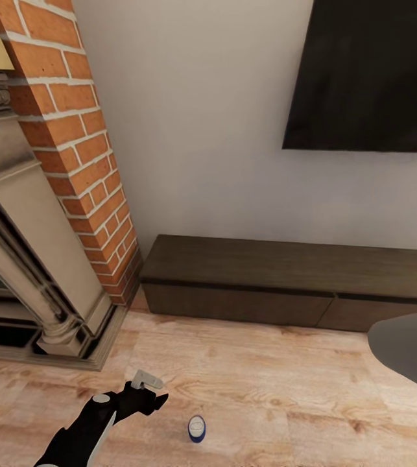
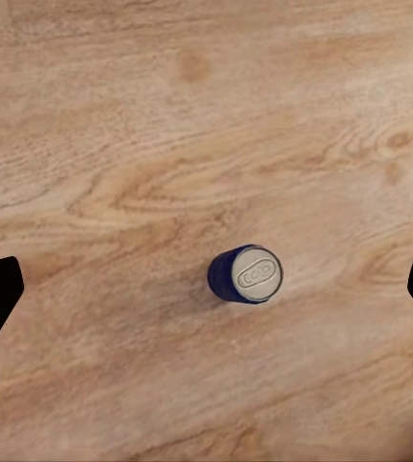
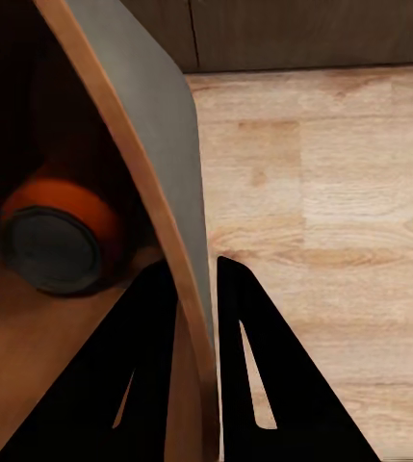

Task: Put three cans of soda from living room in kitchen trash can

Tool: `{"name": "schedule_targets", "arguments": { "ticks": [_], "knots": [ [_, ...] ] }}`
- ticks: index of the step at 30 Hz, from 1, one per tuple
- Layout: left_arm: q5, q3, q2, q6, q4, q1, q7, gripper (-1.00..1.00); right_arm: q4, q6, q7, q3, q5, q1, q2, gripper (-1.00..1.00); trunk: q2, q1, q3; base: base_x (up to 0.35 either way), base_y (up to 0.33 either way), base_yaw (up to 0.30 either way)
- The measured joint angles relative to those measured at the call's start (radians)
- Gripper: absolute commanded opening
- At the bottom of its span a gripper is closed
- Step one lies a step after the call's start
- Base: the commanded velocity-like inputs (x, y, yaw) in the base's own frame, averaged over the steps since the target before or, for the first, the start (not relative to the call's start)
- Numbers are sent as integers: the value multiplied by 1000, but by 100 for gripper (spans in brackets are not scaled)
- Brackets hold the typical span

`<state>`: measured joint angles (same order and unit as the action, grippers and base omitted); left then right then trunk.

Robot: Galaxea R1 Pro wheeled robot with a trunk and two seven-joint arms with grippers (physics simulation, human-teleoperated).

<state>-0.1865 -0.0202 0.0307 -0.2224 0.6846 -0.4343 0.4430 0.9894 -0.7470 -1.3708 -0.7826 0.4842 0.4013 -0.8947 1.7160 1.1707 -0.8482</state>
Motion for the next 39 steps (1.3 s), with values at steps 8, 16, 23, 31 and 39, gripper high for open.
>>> {"name": "schedule_targets", "arguments": {
  "ticks": [8, 16, 23, 31, 39],
  "knots": [
    [-2, 1, -1, -6, -2, 0, 2, 100, 2, -37, -5, 1, 1, -1, -16, -100, 42, 23, -31, 2, 0, 0],
    [-4, 0, -2, -6, -3, 0, 6, 100, 37, -55, -5, 10, 0, -1, -19, -100, 98, 54, -69, 0, 0, 0],
    [-5, -1, -4, -2, -4, 0, 10, 100, 77, -106, -6, 21, 1, 0, -40, -100, 147, 80, -102, 0, 0, 0],
    [-7, -1, -5, 1, -4, 0, 11, 100, 80, -111, -7, 22, -4, -2, -65, -100, 203, 111, -139, 0, 0, 0],
    [-7, -1, -8, 1, -5, 0, 11, 100, 80, -112, -7, 23, -5, -2, -69, -100, 259, 142, -177, 0, 0, 0]
  ]
}}
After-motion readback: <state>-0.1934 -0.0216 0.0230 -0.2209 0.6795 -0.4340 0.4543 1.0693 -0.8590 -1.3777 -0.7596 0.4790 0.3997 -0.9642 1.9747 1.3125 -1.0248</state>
